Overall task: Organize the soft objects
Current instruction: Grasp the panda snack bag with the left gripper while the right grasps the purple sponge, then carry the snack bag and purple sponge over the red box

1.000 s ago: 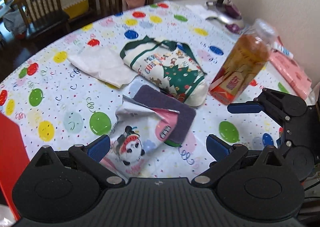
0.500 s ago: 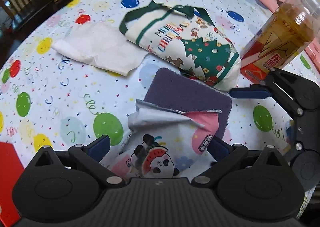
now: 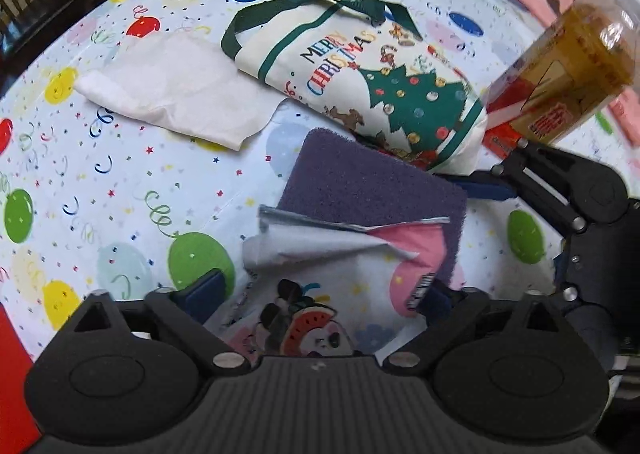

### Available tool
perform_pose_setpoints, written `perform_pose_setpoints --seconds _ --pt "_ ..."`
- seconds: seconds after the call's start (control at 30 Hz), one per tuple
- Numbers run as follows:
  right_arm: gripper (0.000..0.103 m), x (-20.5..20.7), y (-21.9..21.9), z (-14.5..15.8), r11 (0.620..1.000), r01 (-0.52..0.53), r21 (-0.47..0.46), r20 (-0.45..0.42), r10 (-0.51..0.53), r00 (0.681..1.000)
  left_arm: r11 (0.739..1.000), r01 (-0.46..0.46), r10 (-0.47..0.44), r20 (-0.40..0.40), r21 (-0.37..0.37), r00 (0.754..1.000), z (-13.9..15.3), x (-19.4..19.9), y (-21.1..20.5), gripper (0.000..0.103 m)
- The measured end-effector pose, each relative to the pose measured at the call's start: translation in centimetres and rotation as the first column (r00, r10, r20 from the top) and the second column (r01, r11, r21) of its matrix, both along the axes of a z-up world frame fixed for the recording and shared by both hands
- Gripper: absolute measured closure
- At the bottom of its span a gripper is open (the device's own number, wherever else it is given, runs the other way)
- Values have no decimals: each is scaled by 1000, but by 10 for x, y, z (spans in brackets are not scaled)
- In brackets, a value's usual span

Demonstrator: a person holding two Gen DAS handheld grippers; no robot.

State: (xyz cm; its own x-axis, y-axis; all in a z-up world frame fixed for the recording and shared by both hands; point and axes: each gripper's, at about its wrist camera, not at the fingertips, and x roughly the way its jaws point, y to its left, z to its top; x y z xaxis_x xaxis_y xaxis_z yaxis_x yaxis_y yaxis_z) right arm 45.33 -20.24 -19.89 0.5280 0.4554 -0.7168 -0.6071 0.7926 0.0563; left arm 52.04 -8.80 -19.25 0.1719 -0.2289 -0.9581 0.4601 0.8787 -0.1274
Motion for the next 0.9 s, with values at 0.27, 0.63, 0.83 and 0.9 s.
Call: perform_pose_setpoints --seconds 0.27,0.63,0.83,0.9 --pt "33 -2 -5 4 1000 18 5 -2 -18 1000 999 -16 17 31 -32 999 9 -7 1 27" --pt "33 -21 -24 18 999 27 20 -31 -27 999 993 -59 67 85 -101 994 34 -28 4 32" --pt "33 -37 -43 34 998 66 20 -55 -65 996 984 -97 113 101 -148 988 52 -41 5 32" --pt "33 -44 -46 42 998 66 11 -50 -65 997 978 -118 136 98 -169 986 58 -47 5 32"
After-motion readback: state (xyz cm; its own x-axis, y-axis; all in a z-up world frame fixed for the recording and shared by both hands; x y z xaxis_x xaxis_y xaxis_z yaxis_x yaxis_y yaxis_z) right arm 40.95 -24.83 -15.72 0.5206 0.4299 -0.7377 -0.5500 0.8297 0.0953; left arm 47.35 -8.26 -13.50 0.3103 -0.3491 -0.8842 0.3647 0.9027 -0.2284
